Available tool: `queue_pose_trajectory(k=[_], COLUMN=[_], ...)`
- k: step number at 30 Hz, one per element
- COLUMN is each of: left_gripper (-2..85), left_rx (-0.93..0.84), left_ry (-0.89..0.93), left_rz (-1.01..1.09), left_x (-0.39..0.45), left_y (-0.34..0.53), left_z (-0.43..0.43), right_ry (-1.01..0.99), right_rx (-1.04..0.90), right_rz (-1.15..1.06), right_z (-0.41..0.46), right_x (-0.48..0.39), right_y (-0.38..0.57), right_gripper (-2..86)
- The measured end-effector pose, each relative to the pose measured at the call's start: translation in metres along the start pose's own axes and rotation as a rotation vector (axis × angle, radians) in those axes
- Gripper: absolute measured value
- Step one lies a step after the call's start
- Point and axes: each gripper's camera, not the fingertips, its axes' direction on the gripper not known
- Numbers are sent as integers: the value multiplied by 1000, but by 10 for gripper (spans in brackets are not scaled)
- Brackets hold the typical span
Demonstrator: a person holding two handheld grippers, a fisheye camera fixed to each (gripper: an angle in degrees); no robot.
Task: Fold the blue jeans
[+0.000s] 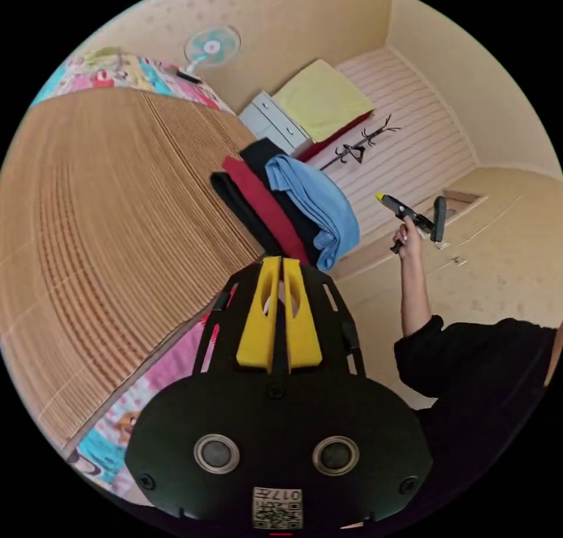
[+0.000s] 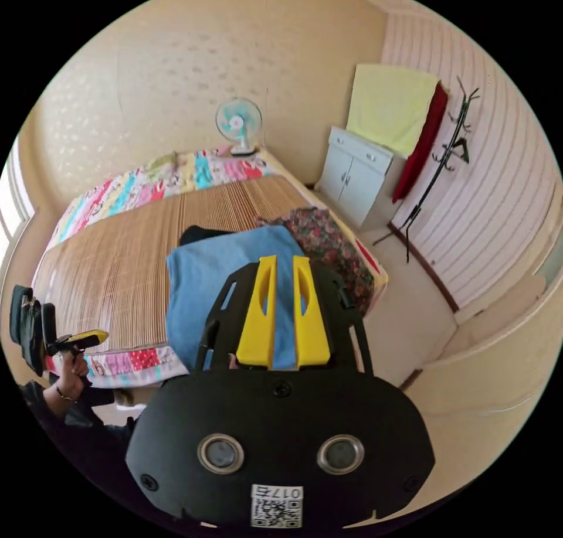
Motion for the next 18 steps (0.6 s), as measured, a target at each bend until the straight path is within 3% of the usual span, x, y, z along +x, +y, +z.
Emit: queue_pose_trajectory(k=[2,6,9,11,13,18], left_gripper=[-4,-7,-2,26,76,125], left_rx=[79,255,430,572,664,612], left_ry=[-151,-451,-680,-826,-858,-900], left_rz=[-48,-215,-327,-431,-475,-552], left_x=[-14,-32,-33,-30,-29,-51], left_y=[45,122,174,206,223,204], left_z=[-70,-186,-294,-380,-437,-529], right_ry=[-13,-99,-328,-483,-505,-772], right_rx=[236,421,195,97,67,-107], right_rz=[-47,-28,90,40,-23,-153], right_z=[-36,-23,31,52,58,80], right_x=[-50,-115,-137,-162,-183,-214], right_y=[55,137,160,161,154,119], right_gripper=[19,8,4,3,3,3])
